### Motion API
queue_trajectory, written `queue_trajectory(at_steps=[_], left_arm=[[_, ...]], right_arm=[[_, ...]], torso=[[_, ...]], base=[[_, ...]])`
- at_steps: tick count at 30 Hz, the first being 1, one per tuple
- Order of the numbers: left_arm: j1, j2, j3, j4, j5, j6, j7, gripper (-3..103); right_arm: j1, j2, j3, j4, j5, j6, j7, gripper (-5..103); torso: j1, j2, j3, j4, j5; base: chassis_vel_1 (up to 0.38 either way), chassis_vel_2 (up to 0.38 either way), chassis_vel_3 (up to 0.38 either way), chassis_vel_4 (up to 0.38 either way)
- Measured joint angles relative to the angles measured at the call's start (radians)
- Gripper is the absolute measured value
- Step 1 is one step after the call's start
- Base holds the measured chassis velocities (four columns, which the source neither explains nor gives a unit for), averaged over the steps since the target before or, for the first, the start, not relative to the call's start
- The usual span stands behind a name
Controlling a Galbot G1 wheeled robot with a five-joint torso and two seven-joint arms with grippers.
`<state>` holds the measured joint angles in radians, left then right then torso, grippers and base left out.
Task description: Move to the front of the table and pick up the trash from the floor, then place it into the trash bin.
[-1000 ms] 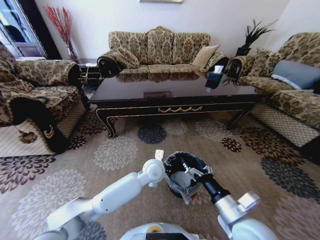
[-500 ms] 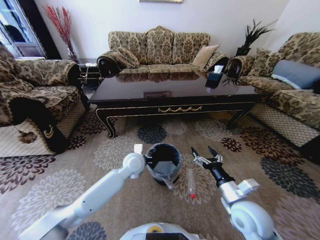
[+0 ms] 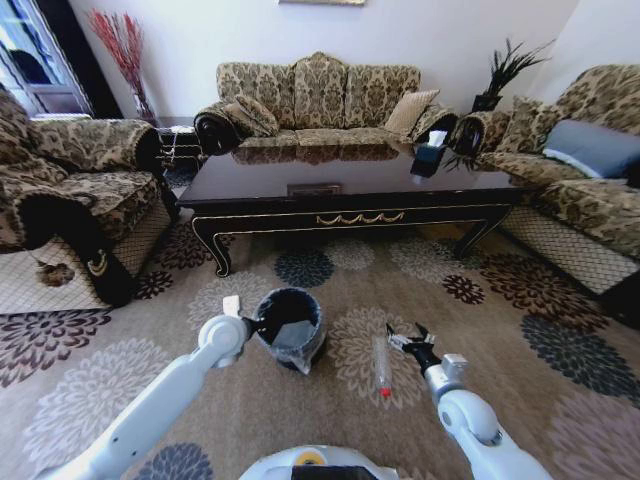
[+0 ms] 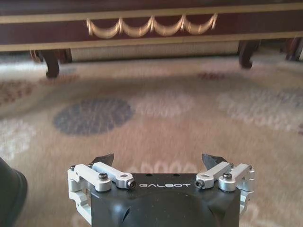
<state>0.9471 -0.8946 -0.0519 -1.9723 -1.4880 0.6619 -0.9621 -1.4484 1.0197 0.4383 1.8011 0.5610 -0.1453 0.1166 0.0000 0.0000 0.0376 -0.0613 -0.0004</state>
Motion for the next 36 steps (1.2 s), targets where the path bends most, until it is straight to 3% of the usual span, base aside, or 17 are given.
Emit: queue_trajectory(at_steps=[8, 15, 36], left_arm=[[0.037, 0.005, -0.022, -0.035, 0.006, -0.002, -0.005, 0], [0.057, 0.007, -0.024, -0.058, 0.004, -0.005, -0.014, 0], [0.083, -0.002, -0.015, -0.069, 0.030, -0.008, -0.016, 0]], right_arm=[[0.098, -0.015, -0.142, -0.168, -0.022, -0.016, 0.027, 100], [0.193, 0.014, -0.232, -0.319, -0.020, -0.039, 0.051, 100], [0.326, 0.078, -0.300, -0.543, -0.072, -0.021, 0.047, 100]], torso=[[0.000, 0.000, 0.000, -0.0006, 0.0004], [0.000, 0.000, 0.000, -0.0003, 0.0004], [0.000, 0.000, 0.000, -0.0003, 0.0004]], base=[[0.000, 0.000, 0.000, 0.000], [0.000, 0.000, 0.000, 0.000], [0.000, 0.000, 0.000, 0.000]])
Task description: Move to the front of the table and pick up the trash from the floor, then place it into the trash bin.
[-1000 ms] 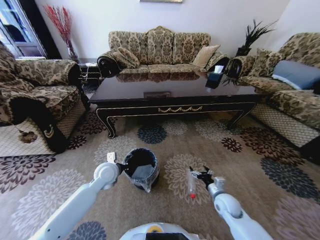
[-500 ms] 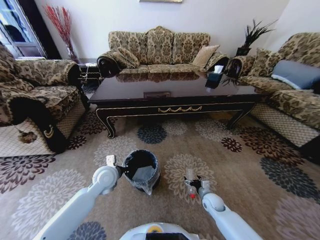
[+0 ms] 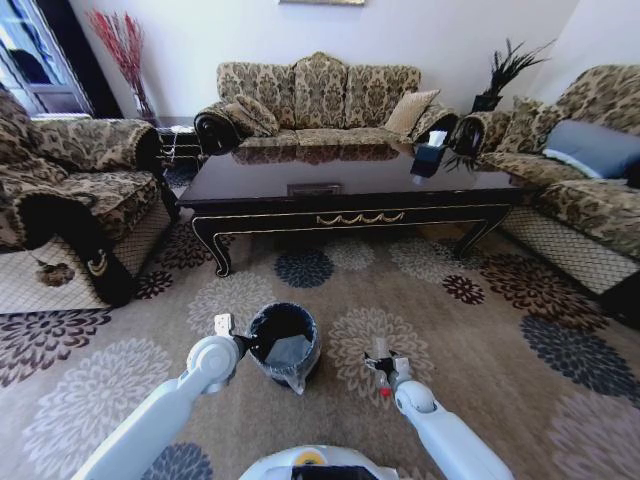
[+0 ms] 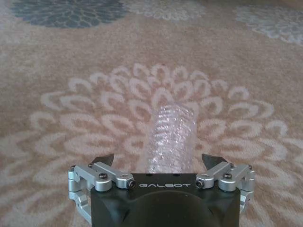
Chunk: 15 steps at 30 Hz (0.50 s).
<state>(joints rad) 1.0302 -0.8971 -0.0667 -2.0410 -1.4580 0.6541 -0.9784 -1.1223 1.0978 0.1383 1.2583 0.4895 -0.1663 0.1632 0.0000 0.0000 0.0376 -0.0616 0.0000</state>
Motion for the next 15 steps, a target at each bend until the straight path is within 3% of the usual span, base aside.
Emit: queue_trajectory(at_steps=[3, 5, 7, 8, 15], left_arm=[[0.003, 0.002, 0.000, -0.004, -0.001, 0.000, 0.000, 0], [0.005, 0.004, 0.000, -0.004, 0.000, 0.000, -0.001, 0], [0.006, 0.004, 0.000, -0.005, 0.000, -0.001, -0.001, 0], [0.007, 0.004, 0.000, -0.008, 0.000, -0.002, -0.001, 0], [0.019, 0.001, -0.004, -0.017, 0.001, -0.004, -0.002, 0]], right_arm=[[0.001, -0.003, 0.001, -0.006, 0.000, -0.002, -0.002, 101], [0.000, -0.007, 0.002, -0.007, 0.001, -0.002, -0.004, 93], [-0.001, -0.010, 0.002, -0.007, 0.002, -0.002, -0.005, 93], [-0.005, -0.014, 0.003, -0.007, 0.002, 0.000, -0.006, 82], [-0.020, -0.021, 0.006, 0.003, 0.002, 0.018, -0.007, 60]], torso=[[0.000, 0.000, 0.000, 0.0000, 0.0000], [0.000, 0.000, 0.000, 0.0002, 0.0001], [0.000, 0.000, 0.000, 0.0002, 0.0000], [0.000, 0.000, 0.000, 0.0001, -0.0001], [0.000, 0.000, 0.000, 0.0001, 0.0000]], base=[[0.000, 0.000, 0.000, 0.000], [0.000, 0.000, 0.000, 0.000], [0.000, 0.000, 0.000, 0.000], [0.000, 0.000, 0.000, 0.000], [0.000, 0.000, 0.000, 0.000]])
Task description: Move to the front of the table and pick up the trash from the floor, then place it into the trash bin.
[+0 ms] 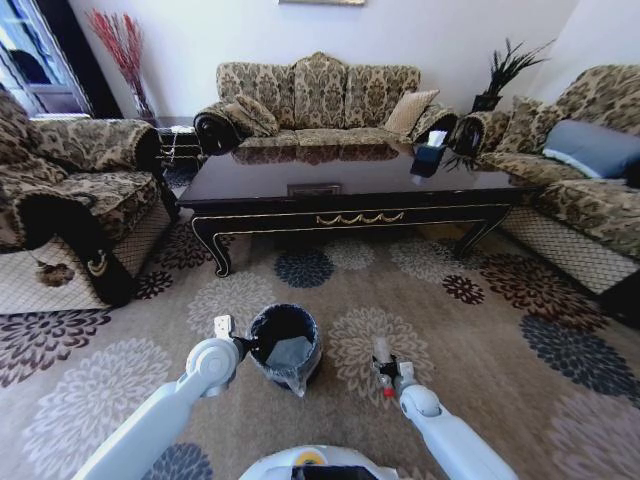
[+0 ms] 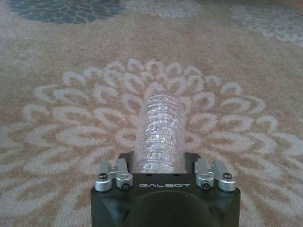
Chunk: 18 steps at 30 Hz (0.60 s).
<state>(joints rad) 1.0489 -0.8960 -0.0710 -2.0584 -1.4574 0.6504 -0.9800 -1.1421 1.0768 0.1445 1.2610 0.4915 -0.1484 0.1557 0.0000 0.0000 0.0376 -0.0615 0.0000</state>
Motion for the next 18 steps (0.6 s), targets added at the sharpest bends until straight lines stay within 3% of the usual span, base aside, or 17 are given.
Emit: queue_trajectory(at_steps=[2, 3, 5, 11, 18], left_arm=[[0.001, 0.000, 0.000, -0.002, 0.000, 0.000, 0.000, 0], [0.003, 0.001, -0.001, -0.004, 0.000, -0.001, 0.000, 0], [0.004, 0.001, -0.002, -0.005, 0.000, -0.001, -0.001, 0], [0.007, 0.001, -0.002, -0.008, 0.004, -0.001, -0.001, 0], [0.007, -0.012, 0.008, -0.010, 0.013, -0.001, -0.001, 0]], right_arm=[[-0.001, -0.001, 0.000, 0.001, 0.000, 0.002, 0.000, 55], [-0.004, -0.002, 0.001, 0.004, 0.000, 0.005, 0.000, 44], [-0.004, -0.002, 0.001, 0.005, 0.000, 0.006, 0.000, 44], [-0.020, -0.003, 0.012, 0.027, 0.000, 0.012, 0.009, 27], [-0.053, -0.014, 0.037, 0.076, 0.006, 0.016, 0.019, 25]], torso=[[0.000, 0.000, 0.000, 0.0000, 0.0000], [0.000, 0.000, 0.000, -0.0001, 0.0000], [0.000, 0.000, 0.000, -0.0001, 0.0000], [0.000, 0.000, 0.000, 0.0000, 0.0000], [0.000, 0.000, 0.000, -0.0001, 0.0001]], base=[[0.000, 0.000, 0.000, 0.000], [0.000, 0.000, 0.000, 0.000], [0.000, 0.000, 0.000, 0.000], [0.000, 0.000, 0.000, 0.000], [0.000, 0.000, 0.000, 0.000]])
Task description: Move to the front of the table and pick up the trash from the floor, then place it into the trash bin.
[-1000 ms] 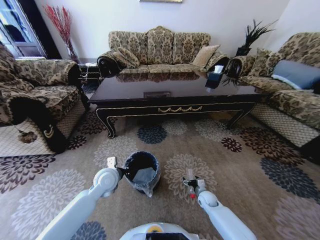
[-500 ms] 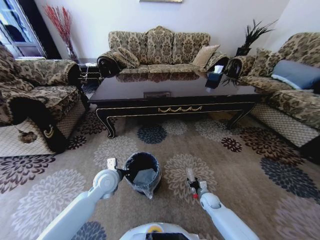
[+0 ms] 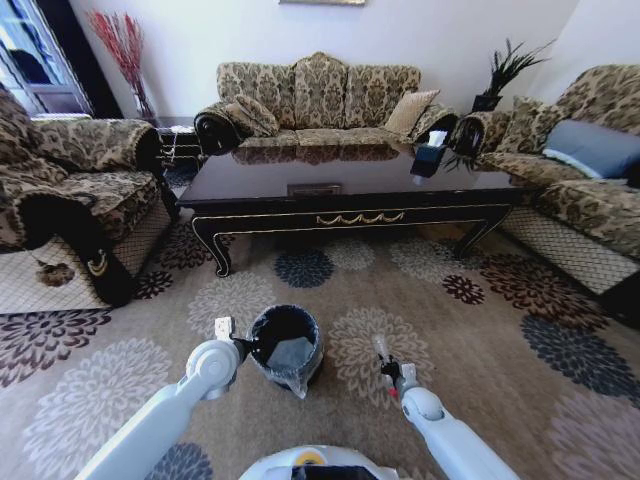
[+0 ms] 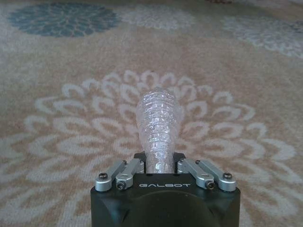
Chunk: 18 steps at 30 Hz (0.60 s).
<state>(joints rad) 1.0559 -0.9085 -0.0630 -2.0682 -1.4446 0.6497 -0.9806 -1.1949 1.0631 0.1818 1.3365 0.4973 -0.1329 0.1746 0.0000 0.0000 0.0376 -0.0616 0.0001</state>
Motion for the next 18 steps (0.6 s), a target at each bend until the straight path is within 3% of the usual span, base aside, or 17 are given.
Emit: queue_trajectory(at_steps=[9, 18], left_arm=[[-0.041, -0.008, 0.037, -0.017, -0.007, 0.005, -0.010, 0], [-0.188, -0.088, 0.180, 0.085, -0.032, -0.001, -0.053, 0]], right_arm=[[-0.075, -0.030, 0.064, 0.156, 0.065, -0.010, 0.029, 25], [-0.231, -0.093, 0.195, 0.550, 0.108, -0.013, 0.051, 25]], torso=[[0.000, 0.000, 0.000, 0.0002, 0.0000], [0.000, 0.000, 0.000, 0.0002, -0.0003]], base=[[0.000, 0.000, 0.000, 0.000], [0.000, 0.000, 0.000, 0.000]])
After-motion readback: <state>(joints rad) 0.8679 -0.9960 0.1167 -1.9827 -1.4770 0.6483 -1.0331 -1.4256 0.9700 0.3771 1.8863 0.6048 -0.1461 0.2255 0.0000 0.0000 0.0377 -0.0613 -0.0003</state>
